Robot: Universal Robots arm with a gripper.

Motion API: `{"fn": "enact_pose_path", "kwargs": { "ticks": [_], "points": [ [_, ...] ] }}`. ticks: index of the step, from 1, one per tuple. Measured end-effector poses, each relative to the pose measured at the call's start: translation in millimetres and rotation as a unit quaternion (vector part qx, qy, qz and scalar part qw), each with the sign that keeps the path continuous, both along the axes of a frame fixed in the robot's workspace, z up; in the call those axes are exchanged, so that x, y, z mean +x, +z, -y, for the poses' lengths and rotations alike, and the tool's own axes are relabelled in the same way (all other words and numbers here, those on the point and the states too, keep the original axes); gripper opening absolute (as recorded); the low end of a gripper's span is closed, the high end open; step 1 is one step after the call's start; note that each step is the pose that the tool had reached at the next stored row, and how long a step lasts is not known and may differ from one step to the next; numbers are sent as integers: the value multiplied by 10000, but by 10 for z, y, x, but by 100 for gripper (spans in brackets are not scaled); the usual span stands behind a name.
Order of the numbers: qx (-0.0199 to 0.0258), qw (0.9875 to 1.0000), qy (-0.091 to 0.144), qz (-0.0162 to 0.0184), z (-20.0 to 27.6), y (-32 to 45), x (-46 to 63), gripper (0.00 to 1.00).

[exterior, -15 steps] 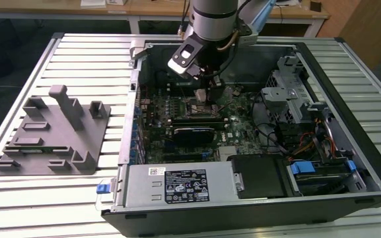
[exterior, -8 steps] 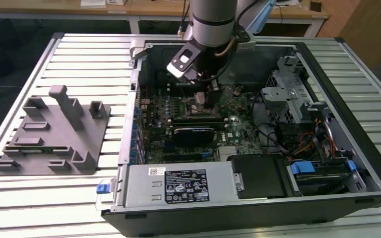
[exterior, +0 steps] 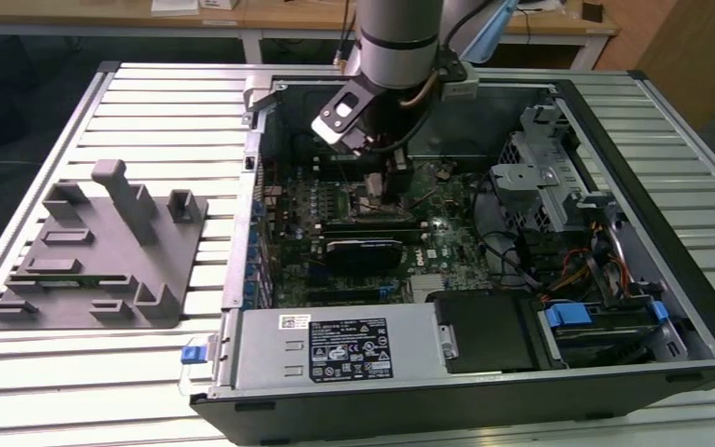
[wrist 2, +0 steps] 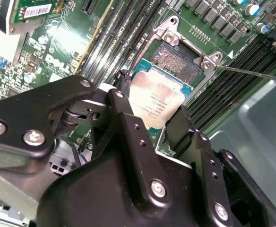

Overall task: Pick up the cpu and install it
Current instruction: 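Place the cpu into insertion slot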

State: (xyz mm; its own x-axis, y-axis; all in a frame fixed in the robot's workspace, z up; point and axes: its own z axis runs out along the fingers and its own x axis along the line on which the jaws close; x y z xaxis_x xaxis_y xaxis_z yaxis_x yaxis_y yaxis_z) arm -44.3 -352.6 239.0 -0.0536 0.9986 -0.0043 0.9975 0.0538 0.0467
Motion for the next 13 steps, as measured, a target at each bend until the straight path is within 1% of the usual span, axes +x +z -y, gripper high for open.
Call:
{"fn": "enact_pose_path", "kwargs": {
  "ticks": [4, 13],
  "points": [
    [-20, 9999, -130, -1, -13, -32, 0, 55],
    [-36, 9995, -308, -1, -74, -128, 0, 55]
  ]
}}
